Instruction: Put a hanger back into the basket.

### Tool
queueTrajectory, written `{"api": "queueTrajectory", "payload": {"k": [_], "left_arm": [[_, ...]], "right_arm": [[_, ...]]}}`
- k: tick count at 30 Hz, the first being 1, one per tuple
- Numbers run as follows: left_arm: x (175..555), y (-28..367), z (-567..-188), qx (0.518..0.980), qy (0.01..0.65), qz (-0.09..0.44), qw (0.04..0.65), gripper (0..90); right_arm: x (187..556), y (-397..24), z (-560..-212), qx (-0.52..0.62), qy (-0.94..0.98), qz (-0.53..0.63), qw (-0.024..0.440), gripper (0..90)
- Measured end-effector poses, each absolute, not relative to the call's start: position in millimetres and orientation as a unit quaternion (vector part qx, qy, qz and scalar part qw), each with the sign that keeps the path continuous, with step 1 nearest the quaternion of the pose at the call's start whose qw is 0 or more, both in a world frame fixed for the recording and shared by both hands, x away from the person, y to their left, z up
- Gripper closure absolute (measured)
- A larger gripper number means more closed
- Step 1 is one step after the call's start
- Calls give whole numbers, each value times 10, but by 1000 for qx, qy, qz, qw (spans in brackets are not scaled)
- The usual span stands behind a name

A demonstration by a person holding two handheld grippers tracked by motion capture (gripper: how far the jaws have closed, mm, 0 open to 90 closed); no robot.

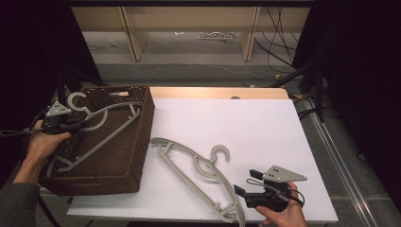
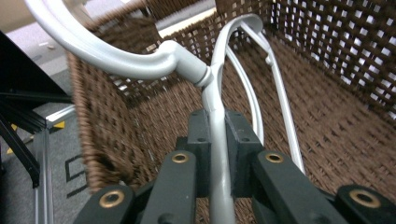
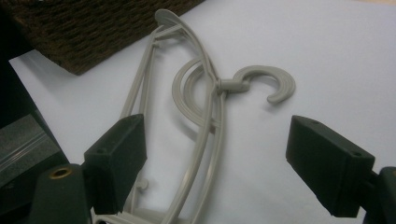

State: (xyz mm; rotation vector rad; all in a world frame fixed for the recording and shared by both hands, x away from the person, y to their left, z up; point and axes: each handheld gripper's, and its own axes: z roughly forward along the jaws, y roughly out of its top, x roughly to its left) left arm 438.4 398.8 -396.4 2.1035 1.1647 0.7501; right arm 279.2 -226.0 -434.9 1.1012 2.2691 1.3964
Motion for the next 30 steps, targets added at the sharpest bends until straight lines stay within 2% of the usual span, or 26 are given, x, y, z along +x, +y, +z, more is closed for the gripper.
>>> {"api": "queueTrajectory", "payload": {"k": [14,18,22,26,30], "left_arm": [[4491,3923,-4110,797,474,247,280,796],[4473,3966,-4024,780,490,264,287,726],[4413,3996,-3896,760,501,285,299,611],[4297,3990,-3751,735,511,298,331,473],[4159,3876,-3635,707,516,301,379,406]], "right_arm": [[2800,-2251,-4354,379,780,480,131,212],[2803,-2260,-4354,380,780,480,130,212],[2801,-2255,-4356,383,780,479,122,213],[2798,-2258,-4348,384,784,469,132,213],[2804,-2248,-4360,381,782,474,134,213]]}}
